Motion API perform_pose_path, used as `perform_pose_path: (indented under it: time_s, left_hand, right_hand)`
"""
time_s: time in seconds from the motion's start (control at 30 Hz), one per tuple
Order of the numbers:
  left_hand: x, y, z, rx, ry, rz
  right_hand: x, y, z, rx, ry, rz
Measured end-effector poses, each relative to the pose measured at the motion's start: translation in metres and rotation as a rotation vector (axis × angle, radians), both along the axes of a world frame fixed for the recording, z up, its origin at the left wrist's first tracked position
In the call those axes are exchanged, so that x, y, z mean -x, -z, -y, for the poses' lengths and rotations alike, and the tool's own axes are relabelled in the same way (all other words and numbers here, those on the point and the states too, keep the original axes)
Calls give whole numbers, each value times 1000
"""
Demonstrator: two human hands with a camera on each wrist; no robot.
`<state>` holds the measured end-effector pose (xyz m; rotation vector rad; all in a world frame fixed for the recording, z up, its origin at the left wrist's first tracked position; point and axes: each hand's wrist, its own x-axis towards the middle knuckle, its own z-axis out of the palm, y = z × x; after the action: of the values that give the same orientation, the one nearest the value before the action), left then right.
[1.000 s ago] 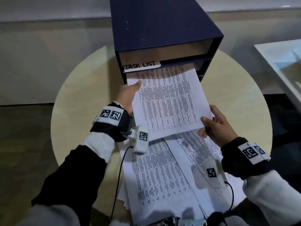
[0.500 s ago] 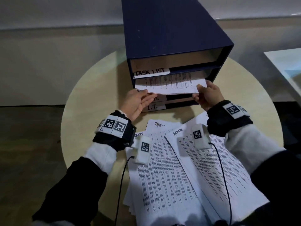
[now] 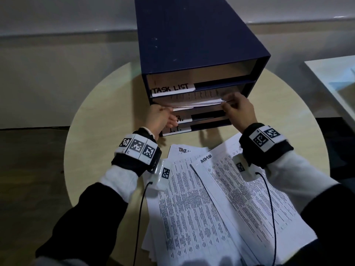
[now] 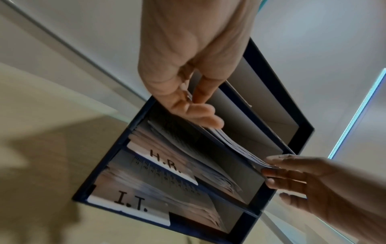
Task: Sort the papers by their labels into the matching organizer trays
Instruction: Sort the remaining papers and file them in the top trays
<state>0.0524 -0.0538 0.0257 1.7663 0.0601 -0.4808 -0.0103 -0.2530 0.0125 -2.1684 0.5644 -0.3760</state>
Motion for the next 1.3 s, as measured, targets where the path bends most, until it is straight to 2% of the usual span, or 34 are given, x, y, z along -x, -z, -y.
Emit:
perform_pose_path:
  time_s: [0.43,0.53,0.6,0.7,0.77,0.87,0.93,1.07,1.17,1.23,1.3]
  left_hand:
    - [-5,0,7,-63,30,15]
    - [10,2,4,-44,35,40]
    - [24,12,1,-79,72,17]
    - [45,36,-1,-170,160,-129]
    - [58,52,0,-287,274,-168]
    - [77,68,6,-426,501,-191]
    - [87,76,12,-486,592,-192]
    - [103,85,21,-443,549,-128]
    - [113,87,23,-386,511,-19]
    - [118,87,23,-340,505,56]
    - [120,86,22,-339,524,146]
  right_hand:
    - [-18,-6,1,131,-78,-178]
    - [-15,-1,-1,105,-102,-133]
    - [-5,3,-4,155,-114,-94]
    - [16,13,-11,214,-129,-56]
    - [31,27,-12,191,-157,-66]
    - [55,50,-9,170,-232,-239]
    - [69,62,-12,181,-299,-342]
    - [87,68,-24,194,-435,-381]
    - [93,68,-26,288,-572,-538]
    - [94,66,-25,381,-588,-560]
    - [94,68,-22,478,-561,-507]
